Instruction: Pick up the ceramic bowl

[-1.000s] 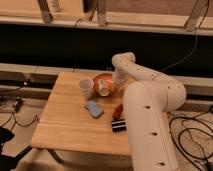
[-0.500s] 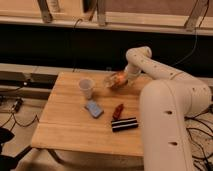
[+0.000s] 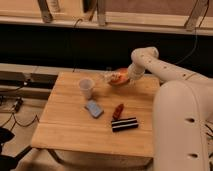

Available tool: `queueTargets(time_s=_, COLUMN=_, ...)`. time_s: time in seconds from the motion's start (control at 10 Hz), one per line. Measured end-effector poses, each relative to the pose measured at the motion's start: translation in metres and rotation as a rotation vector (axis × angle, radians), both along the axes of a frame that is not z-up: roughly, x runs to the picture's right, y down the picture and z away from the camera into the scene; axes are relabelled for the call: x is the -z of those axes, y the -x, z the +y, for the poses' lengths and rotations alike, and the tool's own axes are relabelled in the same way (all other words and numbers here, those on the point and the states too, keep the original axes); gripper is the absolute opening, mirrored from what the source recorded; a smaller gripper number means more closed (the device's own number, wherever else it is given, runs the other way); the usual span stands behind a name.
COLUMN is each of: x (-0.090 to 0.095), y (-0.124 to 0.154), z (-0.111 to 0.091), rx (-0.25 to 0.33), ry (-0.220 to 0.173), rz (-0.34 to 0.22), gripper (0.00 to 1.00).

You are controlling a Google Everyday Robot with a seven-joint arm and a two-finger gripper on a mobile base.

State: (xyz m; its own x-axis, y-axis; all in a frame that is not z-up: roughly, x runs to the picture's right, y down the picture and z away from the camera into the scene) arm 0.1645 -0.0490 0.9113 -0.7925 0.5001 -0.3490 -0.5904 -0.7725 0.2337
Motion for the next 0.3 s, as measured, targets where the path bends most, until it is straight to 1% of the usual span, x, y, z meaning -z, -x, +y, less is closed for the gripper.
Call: queueTargets(time_s=0.3, x=0.023, y=0.000, z=-0.006, rx=-0.027, ry=-0.052, rz=-0.037, gripper=0.00)
